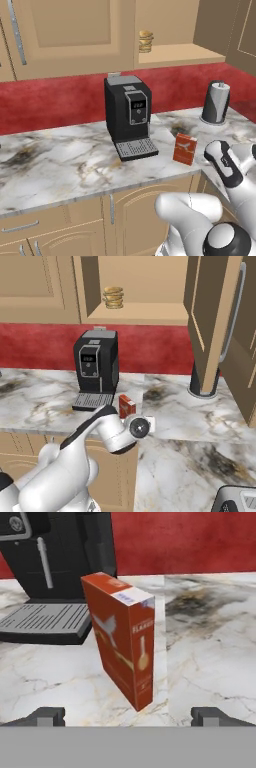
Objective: Pick the jam and cereal from the counter and place them in the cabinets closest to them.
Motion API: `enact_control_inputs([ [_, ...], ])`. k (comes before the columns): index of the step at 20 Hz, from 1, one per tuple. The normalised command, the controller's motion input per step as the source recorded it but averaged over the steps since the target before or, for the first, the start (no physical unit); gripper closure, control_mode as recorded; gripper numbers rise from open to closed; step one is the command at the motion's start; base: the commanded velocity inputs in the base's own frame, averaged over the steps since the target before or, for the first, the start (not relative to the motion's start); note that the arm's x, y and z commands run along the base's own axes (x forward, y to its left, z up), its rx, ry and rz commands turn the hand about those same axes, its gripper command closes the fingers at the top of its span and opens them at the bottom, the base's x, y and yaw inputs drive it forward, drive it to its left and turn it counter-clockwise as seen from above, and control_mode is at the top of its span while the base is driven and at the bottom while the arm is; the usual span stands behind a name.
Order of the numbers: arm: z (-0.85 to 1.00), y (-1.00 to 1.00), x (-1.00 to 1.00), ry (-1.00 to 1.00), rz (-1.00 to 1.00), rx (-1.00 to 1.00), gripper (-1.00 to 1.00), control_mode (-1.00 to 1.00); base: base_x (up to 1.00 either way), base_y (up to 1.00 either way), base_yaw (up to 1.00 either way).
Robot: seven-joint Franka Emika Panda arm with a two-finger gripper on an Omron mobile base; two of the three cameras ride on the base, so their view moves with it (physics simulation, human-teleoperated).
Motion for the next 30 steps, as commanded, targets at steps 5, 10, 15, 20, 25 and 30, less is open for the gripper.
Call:
enact_control_inputs([
  [5, -0.03, -0.07, 0.00, -0.05, 0.05, 0.00, -1.00, -1.00, 0.00, 0.00, 0.00],
  [10, -0.05, -0.05, 0.00, -0.04, 0.05, 0.00, -1.00, -1.00, 0.00, 0.00, 0.00],
  [15, -0.03, -0.04, 0.00, -0.03, 0.05, 0.00, -1.00, -1.00, 0.00, 0.00, 0.00],
  [20, 0.00, -0.02, 0.00, -0.02, 0.05, 0.00, -1.00, -1.00, 0.00, 0.00, 0.00],
  [25, 0.00, 0.00, 0.00, 0.00, 0.00, 0.00, -1.00, -1.00, 0.00, 0.00, 0.00],
  [30, 0.08, 0.00, 0.00, -0.03, 0.00, 0.01, -1.00, -1.00, 0.00, 0.00, 0.00],
])
